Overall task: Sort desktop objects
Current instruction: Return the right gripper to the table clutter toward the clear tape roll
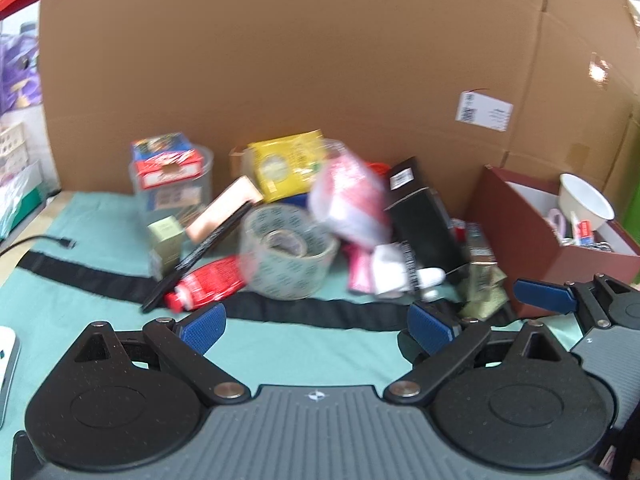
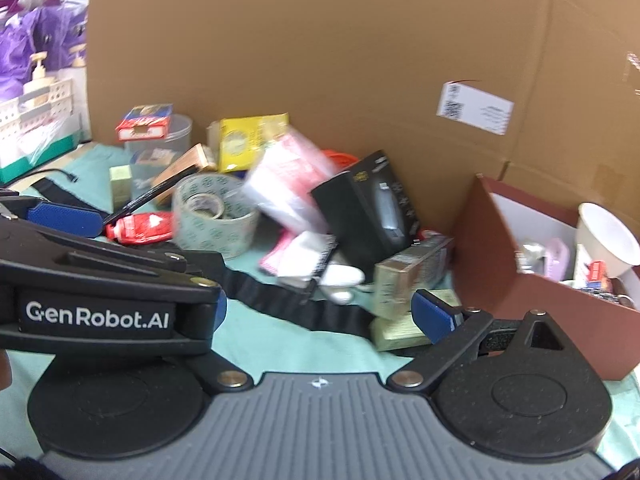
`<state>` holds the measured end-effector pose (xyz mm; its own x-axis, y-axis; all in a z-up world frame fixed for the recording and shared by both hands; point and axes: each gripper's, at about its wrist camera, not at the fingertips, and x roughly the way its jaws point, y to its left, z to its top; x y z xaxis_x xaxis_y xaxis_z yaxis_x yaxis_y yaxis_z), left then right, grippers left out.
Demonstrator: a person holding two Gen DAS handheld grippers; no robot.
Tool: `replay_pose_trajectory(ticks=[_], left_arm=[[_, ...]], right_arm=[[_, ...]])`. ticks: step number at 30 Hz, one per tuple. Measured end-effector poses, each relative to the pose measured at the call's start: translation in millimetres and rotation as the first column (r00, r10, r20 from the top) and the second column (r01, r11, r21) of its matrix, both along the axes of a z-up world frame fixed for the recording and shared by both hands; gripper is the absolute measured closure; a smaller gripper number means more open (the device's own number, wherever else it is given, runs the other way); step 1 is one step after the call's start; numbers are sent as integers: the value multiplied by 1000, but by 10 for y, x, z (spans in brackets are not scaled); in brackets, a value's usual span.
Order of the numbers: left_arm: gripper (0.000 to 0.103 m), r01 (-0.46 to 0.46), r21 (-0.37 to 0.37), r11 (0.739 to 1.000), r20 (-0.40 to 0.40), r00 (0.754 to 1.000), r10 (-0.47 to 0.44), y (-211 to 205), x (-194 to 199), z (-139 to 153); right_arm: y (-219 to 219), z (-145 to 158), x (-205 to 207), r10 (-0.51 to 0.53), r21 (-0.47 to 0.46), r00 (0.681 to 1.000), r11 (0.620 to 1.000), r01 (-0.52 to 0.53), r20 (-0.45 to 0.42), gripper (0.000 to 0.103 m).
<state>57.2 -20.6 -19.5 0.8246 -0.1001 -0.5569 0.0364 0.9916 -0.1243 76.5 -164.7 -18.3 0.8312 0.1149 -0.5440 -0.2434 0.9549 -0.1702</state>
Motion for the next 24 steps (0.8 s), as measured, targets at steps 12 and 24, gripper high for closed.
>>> replay_pose_trajectory(ticks=[12, 24], left_arm=[[4, -58, -31, 998, -47, 997, 57, 507, 164, -211], [14, -19, -96, 995, -32, 999, 16, 724, 411, -97]], right_arm=[[264, -219, 157, 140, 88, 990, 986, -140, -1, 7], [450, -281, 441, 192, 147, 981, 970, -192, 17, 16]])
